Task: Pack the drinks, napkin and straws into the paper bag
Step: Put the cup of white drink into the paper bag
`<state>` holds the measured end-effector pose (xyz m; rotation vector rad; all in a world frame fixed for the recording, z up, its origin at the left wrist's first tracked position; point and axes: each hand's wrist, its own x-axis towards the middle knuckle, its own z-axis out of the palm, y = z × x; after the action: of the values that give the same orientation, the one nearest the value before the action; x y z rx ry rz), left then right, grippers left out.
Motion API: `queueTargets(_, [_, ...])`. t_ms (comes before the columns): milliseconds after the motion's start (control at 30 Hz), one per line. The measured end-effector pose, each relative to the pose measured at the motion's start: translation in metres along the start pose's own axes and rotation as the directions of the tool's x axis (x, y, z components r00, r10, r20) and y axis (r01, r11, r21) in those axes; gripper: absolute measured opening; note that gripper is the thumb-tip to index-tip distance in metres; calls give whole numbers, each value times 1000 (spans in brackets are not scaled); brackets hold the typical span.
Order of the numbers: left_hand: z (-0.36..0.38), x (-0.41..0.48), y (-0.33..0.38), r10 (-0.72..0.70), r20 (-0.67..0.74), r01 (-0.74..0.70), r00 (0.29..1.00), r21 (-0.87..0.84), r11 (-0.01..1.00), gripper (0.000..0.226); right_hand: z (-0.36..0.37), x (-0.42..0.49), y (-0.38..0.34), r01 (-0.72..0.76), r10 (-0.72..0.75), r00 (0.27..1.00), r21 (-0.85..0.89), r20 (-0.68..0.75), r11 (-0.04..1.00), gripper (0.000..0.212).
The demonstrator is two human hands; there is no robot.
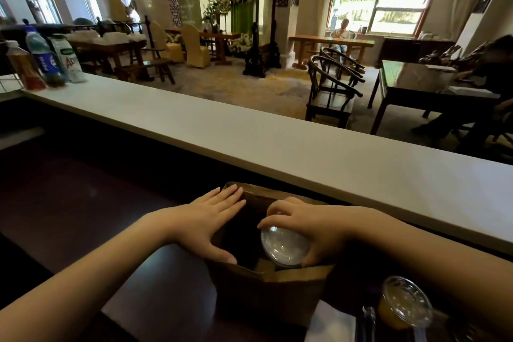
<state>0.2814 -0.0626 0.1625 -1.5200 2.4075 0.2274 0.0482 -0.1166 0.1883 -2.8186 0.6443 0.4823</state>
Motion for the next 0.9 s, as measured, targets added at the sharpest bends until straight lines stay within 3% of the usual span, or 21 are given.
queueTargets(333, [-6,-2,14,-23,105,16,994,63,998,121,18,-23,7,-53,54,998,-22,37,998,91])
queueTargets(567, [-5,-6,21,-2,115,0,993,20,1000,126,13,16,-17,42,-32,998,-167,62,985,89])
queueTargets(900, [-4,-6,21,18,74,-19,997,18,1000,123,72,100,-31,114,39,944,-436,327,893,84])
